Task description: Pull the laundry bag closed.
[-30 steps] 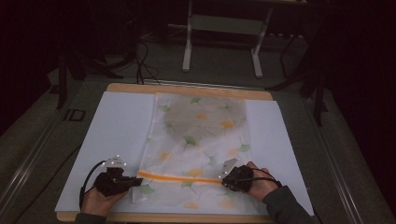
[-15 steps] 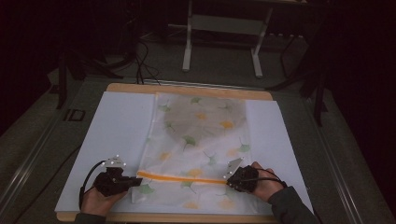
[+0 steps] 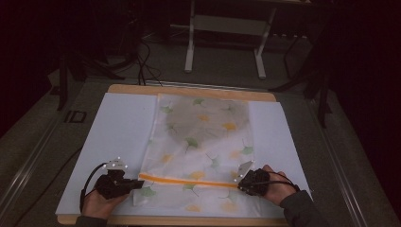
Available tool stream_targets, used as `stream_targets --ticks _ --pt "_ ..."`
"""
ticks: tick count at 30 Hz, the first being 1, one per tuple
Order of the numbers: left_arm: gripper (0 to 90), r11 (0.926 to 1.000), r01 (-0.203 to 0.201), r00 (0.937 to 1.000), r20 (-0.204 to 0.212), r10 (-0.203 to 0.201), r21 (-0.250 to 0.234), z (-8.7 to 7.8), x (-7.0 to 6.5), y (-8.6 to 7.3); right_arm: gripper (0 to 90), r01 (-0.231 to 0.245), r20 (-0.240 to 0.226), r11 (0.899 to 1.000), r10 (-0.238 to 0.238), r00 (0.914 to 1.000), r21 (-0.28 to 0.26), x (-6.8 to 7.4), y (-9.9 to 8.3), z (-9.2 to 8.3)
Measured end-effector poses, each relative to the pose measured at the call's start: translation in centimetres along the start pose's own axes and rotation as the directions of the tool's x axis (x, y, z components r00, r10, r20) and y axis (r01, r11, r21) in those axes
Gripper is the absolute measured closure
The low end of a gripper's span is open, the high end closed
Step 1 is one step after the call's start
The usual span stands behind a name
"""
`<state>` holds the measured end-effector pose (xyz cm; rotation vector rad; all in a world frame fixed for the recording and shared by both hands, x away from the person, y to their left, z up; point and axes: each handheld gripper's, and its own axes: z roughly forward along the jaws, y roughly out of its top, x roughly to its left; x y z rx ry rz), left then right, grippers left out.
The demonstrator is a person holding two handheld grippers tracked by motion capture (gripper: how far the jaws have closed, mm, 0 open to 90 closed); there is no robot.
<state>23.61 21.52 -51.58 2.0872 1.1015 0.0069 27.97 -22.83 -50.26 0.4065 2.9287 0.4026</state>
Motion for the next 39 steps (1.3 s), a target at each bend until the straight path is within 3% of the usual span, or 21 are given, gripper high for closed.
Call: stream_targets --ticks 19,32,39 --pt "88.7 1.0000 -0.001 1.0000 0.008 0.001 -0.001 0.0 0.0 -0.1 85.1 -0.029 0.016 0.997 0.028 0.9995 0.065 -0.7 -2.2 -0.9" --pt "88.4 0.9998 -0.006 0.9999 0.015 0.006 0.021 0.4 -0.2 -0.1 85.1 -0.054 0.007 0.998 0.053 0.9985 0.033 -1.1 -3.0 -1.1" --pt "80.0 0.9998 -0.016 0.9999 -0.002 0.016 0.010 0.2 -0.2 -0.3 76.9 -0.086 -0.011 0.996 0.086 0.9962 -0.015 -1.3 -3.5 -1.2"
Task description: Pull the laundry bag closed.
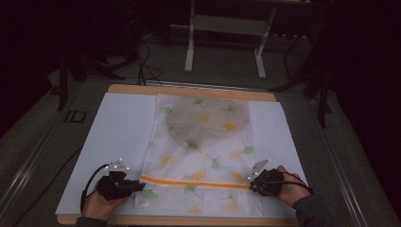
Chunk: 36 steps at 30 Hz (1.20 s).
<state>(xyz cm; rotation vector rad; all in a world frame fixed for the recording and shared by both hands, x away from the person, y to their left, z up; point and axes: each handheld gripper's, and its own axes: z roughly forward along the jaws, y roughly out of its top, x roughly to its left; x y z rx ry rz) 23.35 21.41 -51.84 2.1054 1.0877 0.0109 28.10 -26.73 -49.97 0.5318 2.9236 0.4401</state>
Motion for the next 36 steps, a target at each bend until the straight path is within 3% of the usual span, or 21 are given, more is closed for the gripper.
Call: stream_targets --ticks 7,14,19,22,23,24,25,26,30,33,35,36 --pt "78.2 0.9989 -0.006 0.9999 -0.015 0.006 -0.046 -0.9 0.1 0.0 68.1 -0.038 -0.006 0.998 0.038 0.9993 -0.048 0.0 -0.5 -0.2" --pt "72.9 0.9941 0.013 0.9985 -0.051 -0.018 -0.108 -1.8 0.6 -0.3 59.6 -0.148 0.008 0.975 0.151 0.9884 -0.168 -0.7 -1.8 -0.7" --pt "72.8 0.9907 0.006 0.9969 -0.076 -0.016 -0.136 -2.1 0.6 -0.3 57.7 -0.241 0.025 0.938 0.255 0.9667 -0.249 -1.3 -2.4 -0.9" --pt "71.3 0.9886 -0.001 0.9945 -0.104 -0.015 -0.151 -2.1 0.7 -0.3 57.0 -0.301 0.028 0.904 0.324 0.9455 -0.305 -1.6 -2.8 -0.8" --pt "71.1 0.9875 -0.004 0.9922 -0.124 -0.016 -0.157 -2.1 0.7 -0.3 56.5 -0.310 0.032 0.897 0.337 0.9411 -0.315 -1.6 -2.9 -0.7" --pt "69.7 0.9875 -0.004 0.9922 -0.124 -0.016 -0.157 -2.1 0.7 -0.3 56.5 -0.310 0.032 0.897 0.337 0.9411 -0.315 -1.6 -2.9 -0.7" --pt "69.7 0.9864 -0.003 0.9882 -0.151 -0.023 -0.165 -2.1 0.8 -0.4 55.5 -0.327 0.040 0.885 0.359 0.9324 -0.332 -1.7 -3.0 -0.6" --pt "68.3 0.9853 -0.002 0.9856 -0.167 -0.027 -0.171 -2.1 0.8 -0.4 54.9 -0.353 0.052 0.863 0.396 0.9166 -0.361 -1.7 -3.2 -0.4" --pt "65.4 0.9817 0.003 0.9707 -0.235 -0.049 -0.190 -1.9 1.0 -0.6 54.7 -0.405 0.061 0.813 0.470 0.8803 -0.419 -1.8 -3.8 0.1" --pt "63.7 0.9753 0.010 0.9602 -0.270 -0.071 -0.221 -1.8 1.2 -0.8 53.4 -0.412 0.099 0.805 0.494 0.8638 -0.427 -1.8 -4.2 0.5" --pt "62.2 0.9733 0.014 0.9550 -0.285 -0.081 -0.229 -1.6 1.4 -0.9 53.3 -0.421 0.103 0.787 0.514 0.8513 -0.451 -1.8 -4.6 0.7" --pt "61.1 0.9733 0.014 0.9550 -0.285 -0.081 -0.229 -1.6 1.4 -0.9 53.3 -0.421 0.103 0.787 0.514 0.8513 -0.451 -1.8 -4.6 0.7"
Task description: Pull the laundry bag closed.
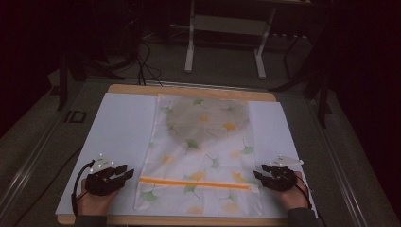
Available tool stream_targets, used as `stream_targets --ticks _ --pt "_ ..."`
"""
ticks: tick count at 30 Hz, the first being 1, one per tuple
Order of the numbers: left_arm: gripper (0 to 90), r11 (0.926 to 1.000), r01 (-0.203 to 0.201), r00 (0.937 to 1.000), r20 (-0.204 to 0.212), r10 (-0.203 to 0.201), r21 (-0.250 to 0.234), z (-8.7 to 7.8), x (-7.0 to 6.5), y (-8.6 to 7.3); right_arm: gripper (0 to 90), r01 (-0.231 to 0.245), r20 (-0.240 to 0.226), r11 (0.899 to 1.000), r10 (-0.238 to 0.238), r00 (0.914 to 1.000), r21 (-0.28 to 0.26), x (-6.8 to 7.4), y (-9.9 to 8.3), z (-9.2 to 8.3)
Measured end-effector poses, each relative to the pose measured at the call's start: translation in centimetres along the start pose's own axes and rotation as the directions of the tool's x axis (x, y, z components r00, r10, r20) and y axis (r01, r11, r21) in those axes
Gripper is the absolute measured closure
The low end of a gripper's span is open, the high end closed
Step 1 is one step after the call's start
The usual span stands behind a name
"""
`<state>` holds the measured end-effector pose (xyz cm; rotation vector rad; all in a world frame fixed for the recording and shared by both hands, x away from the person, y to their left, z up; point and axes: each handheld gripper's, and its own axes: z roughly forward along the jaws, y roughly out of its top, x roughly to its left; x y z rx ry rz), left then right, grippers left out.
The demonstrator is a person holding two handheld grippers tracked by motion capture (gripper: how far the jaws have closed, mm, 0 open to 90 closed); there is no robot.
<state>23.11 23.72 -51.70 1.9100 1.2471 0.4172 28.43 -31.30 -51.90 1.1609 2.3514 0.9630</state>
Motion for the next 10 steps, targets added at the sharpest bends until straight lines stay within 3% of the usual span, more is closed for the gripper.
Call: stream_targets --ticks 3,7,10 --pt "59.2 0.9999 -0.012 0.9976 -0.069 0.012 0.003 0.7 0.4 -0.2 52.1 -0.007 0.017 0.999 0.008 0.9998 -0.032 -0.1 -0.4 0.1" --pt "55.3 0.9998 0.019 0.9926 -0.120 -0.018 0.006 1.3 1.2 -0.2 50.1 -0.021 0.039 0.999 0.023 0.9990 -0.040 -0.4 -0.7 0.2" --pt "47.1 0.9981 0.061 0.9781 -0.200 -0.059 0.005 1.3 1.7 -0.4 46.9 -0.040 0.065 0.999 0.042 0.9970 -0.037 -0.7 -1.0 0.5"
